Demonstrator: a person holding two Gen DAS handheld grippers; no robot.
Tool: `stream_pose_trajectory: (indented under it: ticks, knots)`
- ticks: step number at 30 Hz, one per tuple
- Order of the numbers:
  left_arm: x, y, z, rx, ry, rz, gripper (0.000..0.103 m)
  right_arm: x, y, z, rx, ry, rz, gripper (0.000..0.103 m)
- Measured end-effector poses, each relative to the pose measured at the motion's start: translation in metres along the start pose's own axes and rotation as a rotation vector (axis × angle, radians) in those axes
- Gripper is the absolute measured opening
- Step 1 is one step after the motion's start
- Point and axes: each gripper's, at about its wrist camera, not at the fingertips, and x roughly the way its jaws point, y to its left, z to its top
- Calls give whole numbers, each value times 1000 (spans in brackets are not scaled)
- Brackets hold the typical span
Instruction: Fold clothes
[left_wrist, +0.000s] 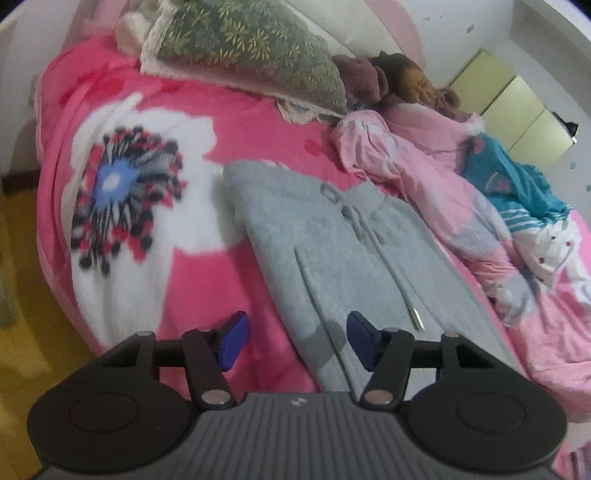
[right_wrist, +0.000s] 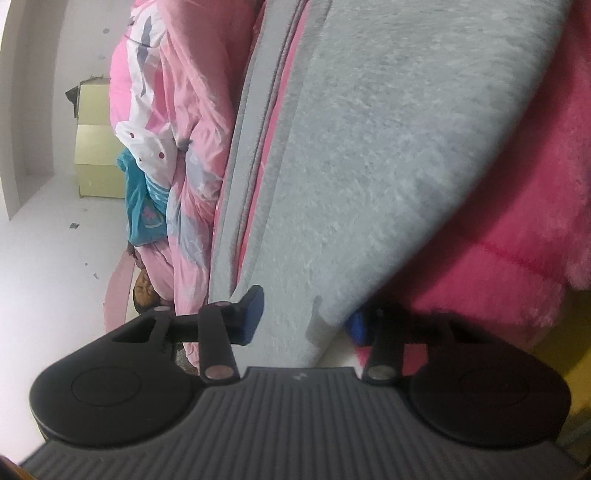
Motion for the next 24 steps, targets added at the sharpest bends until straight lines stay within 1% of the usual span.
stream_pose_trajectory:
  ticks: [2,3,6,7,8,9,10,13,16,17,19,21,22,24]
  knots:
    - [6,-4,3,28,-25,37,55,0,1,1,-6,-3,-1,32]
    - [9,-5,5,34,-33,50,54,2,3,2,-13,-4,-3,30]
    - [16,-8,7,52,-59,73,53,5,4,4,-27,-8,-12,21]
    - [17,-9,8,59,-66,75,49,6,4,5,-30,-9,-13,16]
    - [18,-10,9,67,-69,73,38,6,5,6,-37,-12,-12,11]
    - [18,-12,10,74,-68,68,32,7,8,7,-49,-15,-8,11]
    - [18,-13,11,85,-69,64,22,9,11,8,-61,-18,-4,9]
    - [17,-18,13,115,-87,59,10,12,25,11,-135,-30,5,8]
    - [18,-17,13,117,-75,60,12,16,37,14,-190,-37,10,7]
    - [17,-15,13,108,-67,56,14,17,40,16,-195,-37,10,7]
    - [18,-10,16,78,-55,37,15,19,43,18,-206,-37,11,7]
    - [18,-7,18,59,-53,24,11,20,46,20,-228,-41,8,7]
    - [17,-8,20,56,-58,19,7,21,49,20,-243,-44,6,7]
    - [14,-16,27,59,-79,3,6,23,58,24,-279,-53,12,6]
